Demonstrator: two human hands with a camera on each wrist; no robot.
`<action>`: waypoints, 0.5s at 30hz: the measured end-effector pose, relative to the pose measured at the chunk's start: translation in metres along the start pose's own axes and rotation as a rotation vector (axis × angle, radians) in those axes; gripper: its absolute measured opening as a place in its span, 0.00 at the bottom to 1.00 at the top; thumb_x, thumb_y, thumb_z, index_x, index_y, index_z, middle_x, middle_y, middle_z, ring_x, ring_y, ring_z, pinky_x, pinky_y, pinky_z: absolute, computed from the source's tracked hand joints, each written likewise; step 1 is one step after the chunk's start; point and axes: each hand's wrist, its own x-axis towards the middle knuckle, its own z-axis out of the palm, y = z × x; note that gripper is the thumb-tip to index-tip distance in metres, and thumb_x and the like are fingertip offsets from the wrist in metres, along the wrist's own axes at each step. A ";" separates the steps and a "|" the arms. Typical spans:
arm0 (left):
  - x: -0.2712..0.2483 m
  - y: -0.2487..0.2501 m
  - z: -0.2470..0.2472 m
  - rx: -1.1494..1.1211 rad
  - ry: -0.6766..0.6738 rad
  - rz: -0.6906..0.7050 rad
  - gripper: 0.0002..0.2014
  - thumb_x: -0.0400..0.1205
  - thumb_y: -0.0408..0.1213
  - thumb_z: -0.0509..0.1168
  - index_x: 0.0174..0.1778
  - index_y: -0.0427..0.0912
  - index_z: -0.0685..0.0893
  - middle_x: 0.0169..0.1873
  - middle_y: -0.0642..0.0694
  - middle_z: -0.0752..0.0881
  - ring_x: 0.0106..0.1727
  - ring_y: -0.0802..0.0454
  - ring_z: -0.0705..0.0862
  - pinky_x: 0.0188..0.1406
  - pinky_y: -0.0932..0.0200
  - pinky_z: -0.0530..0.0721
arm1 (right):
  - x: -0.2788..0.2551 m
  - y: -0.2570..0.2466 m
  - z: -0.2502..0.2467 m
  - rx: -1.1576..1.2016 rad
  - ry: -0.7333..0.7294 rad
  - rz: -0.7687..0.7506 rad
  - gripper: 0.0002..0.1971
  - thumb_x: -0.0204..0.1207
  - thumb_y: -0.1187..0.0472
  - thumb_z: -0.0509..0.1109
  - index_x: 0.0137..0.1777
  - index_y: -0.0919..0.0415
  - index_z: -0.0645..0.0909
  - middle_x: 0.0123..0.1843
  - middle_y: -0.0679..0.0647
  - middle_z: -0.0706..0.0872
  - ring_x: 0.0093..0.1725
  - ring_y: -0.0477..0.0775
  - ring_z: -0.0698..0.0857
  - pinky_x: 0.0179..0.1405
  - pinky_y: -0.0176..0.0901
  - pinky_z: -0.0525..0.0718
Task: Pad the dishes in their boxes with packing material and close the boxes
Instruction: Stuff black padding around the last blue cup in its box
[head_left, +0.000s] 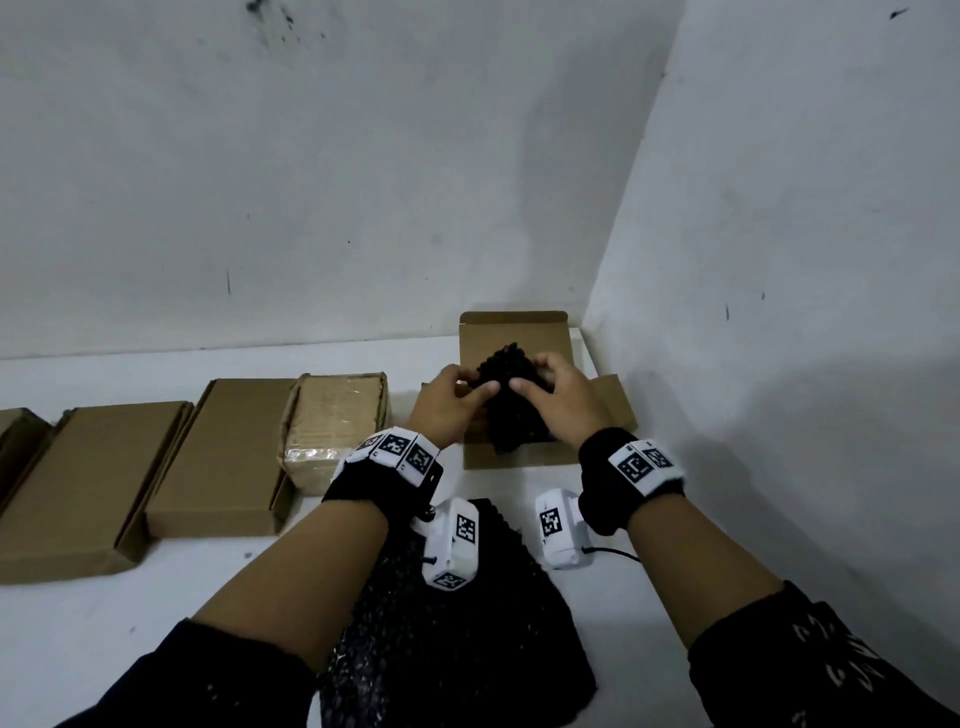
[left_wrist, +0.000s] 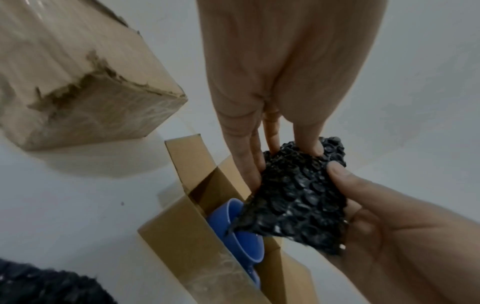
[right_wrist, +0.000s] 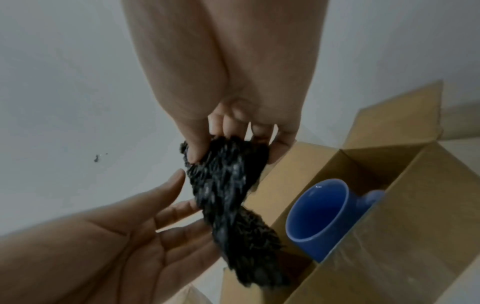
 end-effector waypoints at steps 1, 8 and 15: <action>0.004 0.001 0.003 -0.044 0.008 -0.012 0.18 0.80 0.42 0.68 0.62 0.37 0.76 0.55 0.36 0.85 0.48 0.46 0.87 0.45 0.53 0.88 | 0.002 0.002 0.000 0.047 -0.054 0.021 0.09 0.81 0.58 0.66 0.59 0.57 0.77 0.56 0.53 0.85 0.56 0.51 0.82 0.56 0.42 0.79; 0.027 -0.001 0.011 -0.213 -0.073 -0.003 0.08 0.79 0.34 0.69 0.53 0.42 0.80 0.55 0.34 0.85 0.59 0.37 0.85 0.65 0.36 0.80 | 0.016 0.013 -0.012 0.044 -0.028 0.007 0.17 0.77 0.59 0.72 0.64 0.54 0.74 0.59 0.49 0.79 0.53 0.52 0.84 0.50 0.43 0.85; 0.046 -0.015 0.014 0.107 0.085 0.072 0.08 0.76 0.40 0.73 0.48 0.48 0.82 0.48 0.47 0.85 0.51 0.50 0.84 0.58 0.53 0.83 | 0.044 0.032 -0.033 -0.045 0.115 -0.094 0.24 0.77 0.68 0.68 0.68 0.45 0.69 0.52 0.51 0.81 0.49 0.50 0.82 0.49 0.41 0.82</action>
